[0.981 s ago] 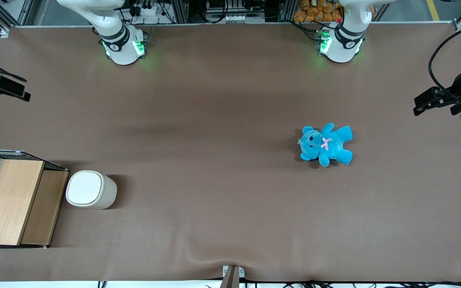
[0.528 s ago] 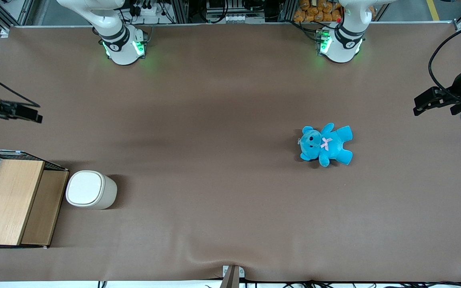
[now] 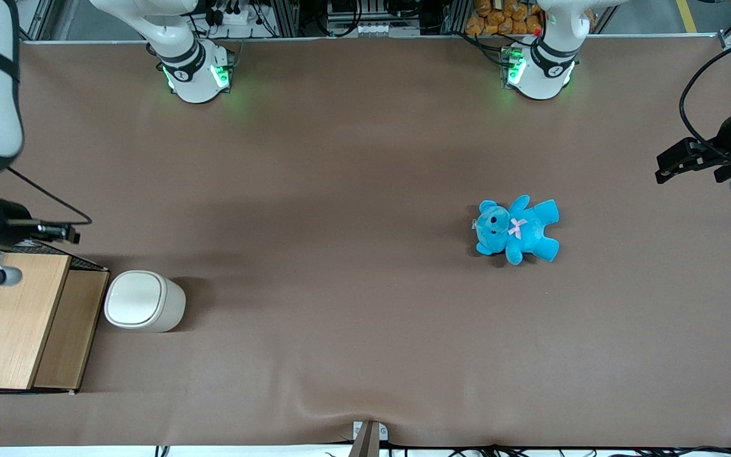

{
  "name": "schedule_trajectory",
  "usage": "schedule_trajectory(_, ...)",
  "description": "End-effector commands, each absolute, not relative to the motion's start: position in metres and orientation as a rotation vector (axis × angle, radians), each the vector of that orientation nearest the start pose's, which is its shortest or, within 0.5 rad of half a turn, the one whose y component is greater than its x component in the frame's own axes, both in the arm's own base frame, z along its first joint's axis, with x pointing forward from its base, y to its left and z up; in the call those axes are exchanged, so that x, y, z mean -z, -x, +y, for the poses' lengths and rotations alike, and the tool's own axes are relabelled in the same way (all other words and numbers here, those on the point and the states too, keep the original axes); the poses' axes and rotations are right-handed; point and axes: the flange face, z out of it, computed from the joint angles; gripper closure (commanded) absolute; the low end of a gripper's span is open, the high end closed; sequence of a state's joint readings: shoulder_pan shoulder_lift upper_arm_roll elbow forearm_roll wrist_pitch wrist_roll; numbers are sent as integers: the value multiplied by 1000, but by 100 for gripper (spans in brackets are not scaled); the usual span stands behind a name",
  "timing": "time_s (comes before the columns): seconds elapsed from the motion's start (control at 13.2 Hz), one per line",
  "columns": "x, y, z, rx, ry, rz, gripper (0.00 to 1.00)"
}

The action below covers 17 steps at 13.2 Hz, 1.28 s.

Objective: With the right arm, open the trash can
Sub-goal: 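Move the right gripper over the white trash can's lid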

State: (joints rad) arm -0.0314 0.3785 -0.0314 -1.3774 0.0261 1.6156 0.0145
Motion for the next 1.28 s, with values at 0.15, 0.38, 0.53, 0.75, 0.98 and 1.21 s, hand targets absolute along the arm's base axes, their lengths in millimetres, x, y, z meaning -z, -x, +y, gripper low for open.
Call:
schedule_trajectory(0.15,-419,-692,-48,-174,3138,14,100)
schedule_trajectory(0.38,-377,-699,-55,-224,3133,16,100)
schedule_trajectory(0.53,-357,-701,-55,-258,3130,16,100)
schedule_trajectory(0.75,-336,-707,-54,-236,3129,0,100)
schedule_trajectory(0.98,-330,-709,-52,-229,3133,-6,100)
schedule_trajectory(1.21,-323,-712,-54,-193,3136,-3,100)
